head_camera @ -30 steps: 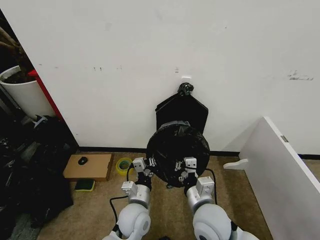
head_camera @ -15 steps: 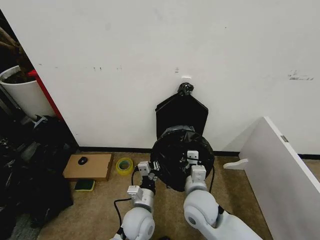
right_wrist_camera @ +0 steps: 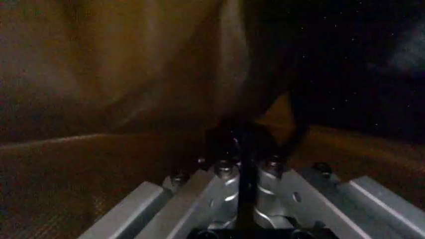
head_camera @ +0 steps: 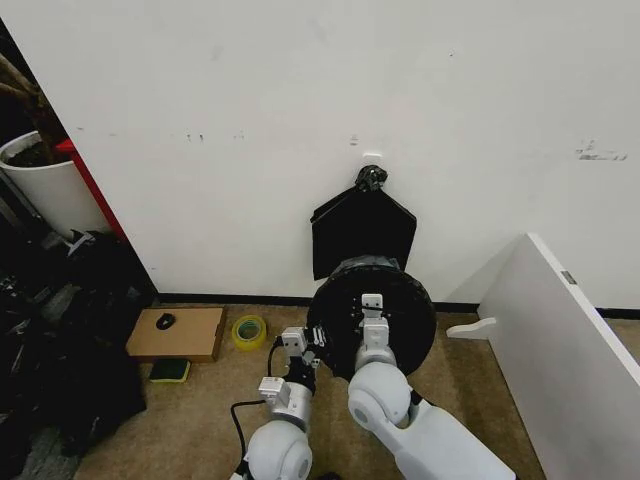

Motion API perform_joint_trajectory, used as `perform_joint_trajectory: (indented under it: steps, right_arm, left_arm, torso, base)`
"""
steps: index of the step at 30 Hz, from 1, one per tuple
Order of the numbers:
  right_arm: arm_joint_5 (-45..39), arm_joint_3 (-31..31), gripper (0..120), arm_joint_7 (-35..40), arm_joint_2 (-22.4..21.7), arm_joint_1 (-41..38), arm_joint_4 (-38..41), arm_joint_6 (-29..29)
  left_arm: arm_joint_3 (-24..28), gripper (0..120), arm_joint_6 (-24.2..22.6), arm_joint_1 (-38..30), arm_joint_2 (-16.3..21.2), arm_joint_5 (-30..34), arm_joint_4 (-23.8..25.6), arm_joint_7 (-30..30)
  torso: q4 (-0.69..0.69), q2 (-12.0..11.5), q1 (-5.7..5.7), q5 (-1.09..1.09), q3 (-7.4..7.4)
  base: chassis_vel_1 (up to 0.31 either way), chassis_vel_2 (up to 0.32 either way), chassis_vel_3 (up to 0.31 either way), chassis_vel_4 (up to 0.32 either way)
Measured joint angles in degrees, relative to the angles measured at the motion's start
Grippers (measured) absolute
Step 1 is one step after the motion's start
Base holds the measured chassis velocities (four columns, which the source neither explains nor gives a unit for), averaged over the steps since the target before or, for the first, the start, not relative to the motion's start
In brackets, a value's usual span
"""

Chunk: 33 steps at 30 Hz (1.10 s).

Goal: Place the garbage bag over the trash bin.

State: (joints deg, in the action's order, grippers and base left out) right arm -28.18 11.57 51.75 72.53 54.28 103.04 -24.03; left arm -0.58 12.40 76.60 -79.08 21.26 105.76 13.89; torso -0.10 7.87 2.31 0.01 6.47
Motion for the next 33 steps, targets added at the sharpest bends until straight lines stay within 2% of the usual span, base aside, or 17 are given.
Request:
perform_joint_trajectory:
  steps: [5, 11, 15, 22, 27, 33]
  right_arm:
    - [-0.81, -0.57, 0, -0.14, 1.95, -2.74, -4.96, -0.18]
    - [-1.24, -0.8, 0, -0.42, 2.33, -4.18, -6.79, -0.8]
    - [-1.24, -1.06, 0, -0.71, 2.1, -4.09, -6.91, -0.89]
    - [-0.18, -0.51, 0, -1.78, -1.38, -0.29, -0.87, -1.12]
    - [6.4, -0.94, 0, -4.82, -4.57, 3.77, 3.43, -0.55]
    - [9.9, -1.07, 0, -6.97, -5.24, 4.89, 4.72, 0.76]
  left_arm:
    - [-0.22, 0, 1.36, 0.3, 0.25, -2.62, -0.5, -1.03]
    - [-0.87, 0, 2.92, 0.8, 0.99, -4.53, -1.41, -1.84]
    - [-1.61, 0, 3.06, 0.67, 1.18, -4.31, -1.42, -1.82]
    - [-3.31, 0, 2.49, -0.8, 1.24, -1.59, -1.59, -0.83]
    - [-3.81, 0, 1.78, -1.37, 1.43, 0.16, -2.02, -0.46]
    - [-3.36, 0, 1.34, -1.44, 1.15, 0.27, -2.41, -0.41]
  torso:
    - [0.0, 0.0, 0.0, 0.02, 0.0]
    - [0.02, 0.0, 0.0, -0.07, 0.0]
    - [0.02, 0.0, 0.0, -0.02, 0.0]
    - [0.0, 0.0, 0.0, -0.01, 0.0]
    - [0.0, 0.0, 0.0, -0.01, 0.0]
    - [0.0, 0.0, 0.0, -0.01, 0.0]
  base:
    - [0.0, 0.0, 0.0, 0.0]
    - [0.0, 0.0, 0.0, 0.0]
    - [0.0, 0.0, 0.0, 0.0]
    - [0.0, 0.0, 0.0, 0.0]
    - [0.0, 0.0, 0.0, 0.0]
    - [0.0, 0.0, 0.0, 0.0]
